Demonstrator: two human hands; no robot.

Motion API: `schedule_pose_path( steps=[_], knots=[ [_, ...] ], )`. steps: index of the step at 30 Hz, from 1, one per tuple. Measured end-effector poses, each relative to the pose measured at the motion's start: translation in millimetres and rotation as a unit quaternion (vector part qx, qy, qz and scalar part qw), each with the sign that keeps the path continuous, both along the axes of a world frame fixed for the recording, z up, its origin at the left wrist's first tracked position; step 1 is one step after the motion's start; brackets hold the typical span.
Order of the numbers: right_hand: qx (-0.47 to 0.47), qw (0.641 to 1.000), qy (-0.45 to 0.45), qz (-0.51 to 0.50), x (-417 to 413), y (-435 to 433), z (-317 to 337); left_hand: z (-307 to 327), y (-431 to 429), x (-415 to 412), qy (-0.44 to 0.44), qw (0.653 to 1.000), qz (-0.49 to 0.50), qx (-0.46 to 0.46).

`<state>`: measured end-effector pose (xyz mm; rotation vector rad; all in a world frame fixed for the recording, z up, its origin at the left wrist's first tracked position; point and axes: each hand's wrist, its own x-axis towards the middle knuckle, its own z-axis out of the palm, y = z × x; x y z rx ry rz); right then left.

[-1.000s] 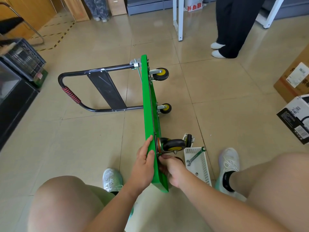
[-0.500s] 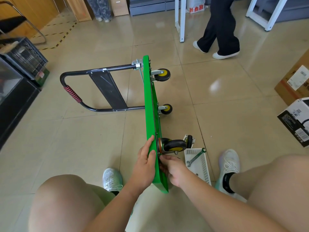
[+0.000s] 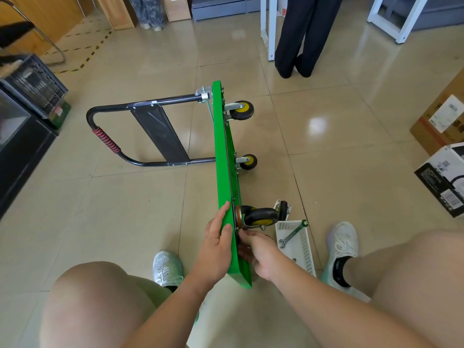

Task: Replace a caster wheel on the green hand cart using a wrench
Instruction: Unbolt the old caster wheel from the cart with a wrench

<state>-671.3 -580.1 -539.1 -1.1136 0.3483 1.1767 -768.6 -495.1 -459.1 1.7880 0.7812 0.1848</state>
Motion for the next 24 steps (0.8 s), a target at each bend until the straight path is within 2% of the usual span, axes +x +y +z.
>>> schedule_pose_path(
  steps=[7,16,24],
  knots=[
    [-0.036,0.999,-0.039,0.014,1.0,4.8,-4.5,0.3,0.2,-0.3,-0.003,1.0,-0.002,0.0],
    [-0.05,0.998,0.03,-0.001,3.2,9.1,-1.6,0.6,0.1,-0.7,0.0,1.0,0.002,0.0],
    [-0.027,0.999,0.037,-0.001,3.2,3.7,-2.5,0.3,-0.2,0.3,-0.001,1.0,0.001,0.001]
  ],
)
